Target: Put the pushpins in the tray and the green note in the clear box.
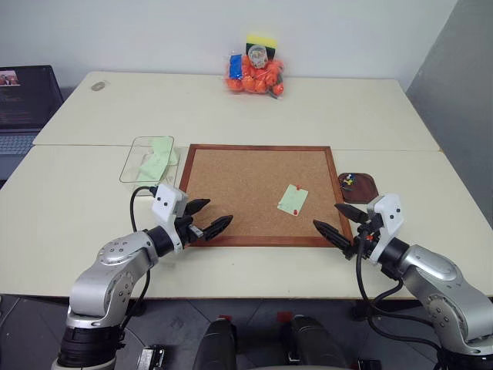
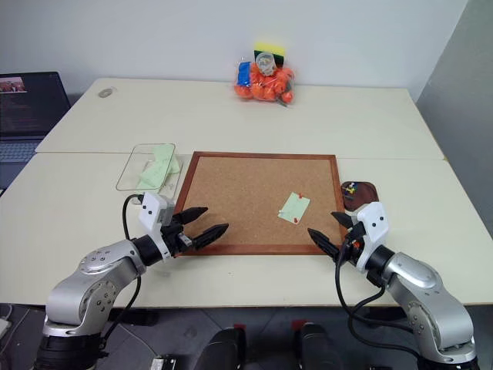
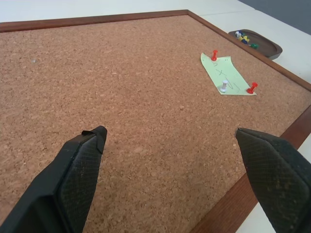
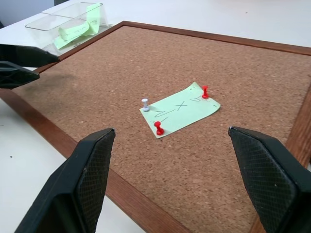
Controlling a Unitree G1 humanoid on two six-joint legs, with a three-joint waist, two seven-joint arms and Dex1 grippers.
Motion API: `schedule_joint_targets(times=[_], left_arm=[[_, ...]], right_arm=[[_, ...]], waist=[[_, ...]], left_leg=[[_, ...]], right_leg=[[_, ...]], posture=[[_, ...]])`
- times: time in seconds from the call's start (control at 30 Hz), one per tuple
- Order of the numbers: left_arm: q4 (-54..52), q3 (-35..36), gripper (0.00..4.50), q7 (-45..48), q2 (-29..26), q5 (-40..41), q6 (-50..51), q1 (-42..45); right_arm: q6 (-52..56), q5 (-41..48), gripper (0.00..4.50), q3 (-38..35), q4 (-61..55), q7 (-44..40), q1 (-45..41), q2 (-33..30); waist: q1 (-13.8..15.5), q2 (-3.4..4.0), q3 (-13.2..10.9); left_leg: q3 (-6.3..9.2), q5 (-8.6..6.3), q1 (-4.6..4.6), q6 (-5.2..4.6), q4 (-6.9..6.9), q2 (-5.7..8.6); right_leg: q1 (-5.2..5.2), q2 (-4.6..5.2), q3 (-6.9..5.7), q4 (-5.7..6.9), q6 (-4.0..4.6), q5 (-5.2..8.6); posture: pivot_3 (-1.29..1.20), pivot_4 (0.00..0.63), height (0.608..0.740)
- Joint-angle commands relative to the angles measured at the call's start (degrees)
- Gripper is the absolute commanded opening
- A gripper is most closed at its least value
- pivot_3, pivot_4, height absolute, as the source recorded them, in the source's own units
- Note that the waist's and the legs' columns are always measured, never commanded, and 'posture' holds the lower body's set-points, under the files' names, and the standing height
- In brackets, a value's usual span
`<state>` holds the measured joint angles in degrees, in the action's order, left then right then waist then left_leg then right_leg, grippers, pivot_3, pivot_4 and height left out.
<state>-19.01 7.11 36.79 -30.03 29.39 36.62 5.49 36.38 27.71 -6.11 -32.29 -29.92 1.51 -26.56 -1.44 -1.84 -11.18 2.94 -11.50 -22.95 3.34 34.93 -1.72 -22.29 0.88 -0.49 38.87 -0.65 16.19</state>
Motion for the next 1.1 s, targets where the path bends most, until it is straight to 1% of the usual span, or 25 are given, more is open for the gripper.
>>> schedule_joint_targets(times=[0.03,0.67,0.73,0.8,1.03,1.1], left_arm=[[-2.93,1.43,4.5,-0.12,-0.16,1.35,-0.6,0.05],[-3.25,1.03,4.5,-0.33,-0.19,1.74,-0.83,0.09],[-3.25,0.81,4.5,-0.32,-0.14,1.69,-0.84,0.3],[-3.26,0.68,4.5,-0.31,-0.11,1.65,-0.86,0.42],[-2.16,-1.2,4.5,0.91,0.01,0.59,-2.24,1.8],[-0.92,-2.06,4.21,2.11,0.06,0.26,-3.61,3.06]], right_arm=[[-1.66,-0.19,3.96,-1.12,-0.4,0.41,-0.46,-0.31],[-2.33,0.0,3.96,-0.71,0.81,1.94,-1.75,0.22],[-2.32,-0.03,4.3,-0.78,0.66,2.17,-1.71,0.25],[-2.47,-0.4,4.49,-0.71,0.58,2.39,-1.69,0.14],[-3.1,-1.61,4.49,0.52,0.98,2.56,-2.42,0.06],[-3.38,-2.33,4.5,1.6,1.54,2.13,-3.25,-0.01]], waist=[[0.01,0.0,0.0],[0.0,0.0,0.0],[0.0,0.0,0.0],[0.01,0.0,0.0],[0.01,0.0,0.0],[0.01,0.0,0.0]], left_leg=[[0.0,0.0,0.0,0.0,0.0,0.0],[0.0,0.0,0.0,0.0,0.0,0.0],[0.0,0.0,0.0,0.0,0.0,0.0],[0.0,0.0,0.0,0.0,0.0,0.0],[0.0,0.0,0.0,0.0,0.0,0.01],[0.0,0.0,0.0,0.0,0.0,0.01]], right_leg=[[0.0,0.0,0.0,0.0,0.0,0.0],[0.0,0.0,0.0,0.0,0.01,0.01],[0.0,0.0,0.01,0.0,0.01,0.01],[0.0,0.0,0.01,0.0,0.01,0.01],[0.0,0.0,0.0,0.0,0.01,0.01],[0.0,0.0,0.0,0.0,0.01,0.01]], posture=[[0.0,0.15,0.74],[0.0,0.15,0.74],[0.0,0.15,0.74],[0.0,0.15,0.74],[0.0,0.15,0.74],[0.0,0.15,0.74]])
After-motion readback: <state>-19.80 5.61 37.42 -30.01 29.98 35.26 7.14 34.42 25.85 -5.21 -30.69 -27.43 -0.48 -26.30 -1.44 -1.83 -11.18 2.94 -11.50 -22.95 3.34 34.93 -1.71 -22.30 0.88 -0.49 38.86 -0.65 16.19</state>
